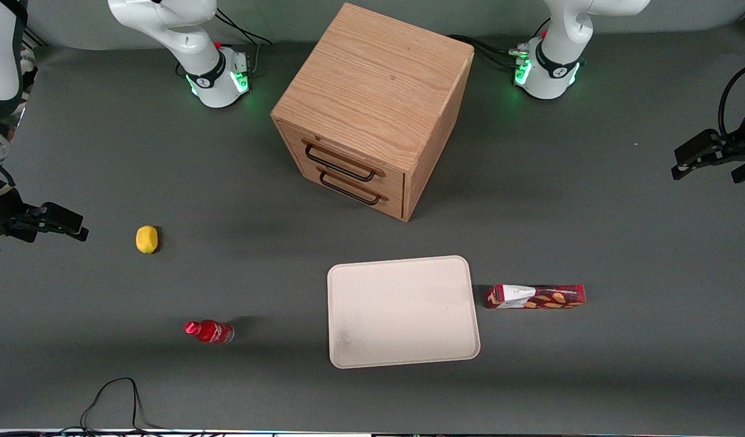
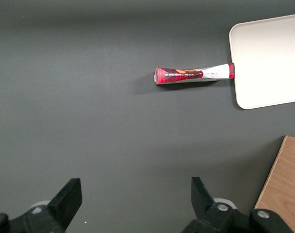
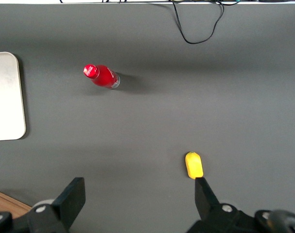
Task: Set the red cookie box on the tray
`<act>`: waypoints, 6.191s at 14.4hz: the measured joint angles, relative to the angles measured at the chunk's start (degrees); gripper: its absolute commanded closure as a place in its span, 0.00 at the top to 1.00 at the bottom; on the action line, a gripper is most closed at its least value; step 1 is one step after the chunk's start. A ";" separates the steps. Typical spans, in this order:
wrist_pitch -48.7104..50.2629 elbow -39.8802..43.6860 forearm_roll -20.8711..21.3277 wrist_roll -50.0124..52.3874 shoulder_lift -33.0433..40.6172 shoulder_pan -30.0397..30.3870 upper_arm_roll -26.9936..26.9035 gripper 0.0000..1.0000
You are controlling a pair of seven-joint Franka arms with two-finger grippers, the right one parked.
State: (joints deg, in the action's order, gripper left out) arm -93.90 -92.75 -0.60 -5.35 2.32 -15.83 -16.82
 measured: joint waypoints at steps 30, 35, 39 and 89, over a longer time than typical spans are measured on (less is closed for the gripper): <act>-18.68 3.60 -4.81 -65.15 -30.36 -2.91 4.17 0.96; -26.40 4.62 -5.80 -66.82 -37.11 -4.68 5.31 0.95; -33.39 4.80 -7.38 -69.33 -41.41 -4.81 5.27 0.94; -21.40 34.82 -11.29 32.14 -59.64 -15.37 5.84 0.27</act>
State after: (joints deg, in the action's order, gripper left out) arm -115.30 -57.92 -11.89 26.79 -57.33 -31.20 -10.98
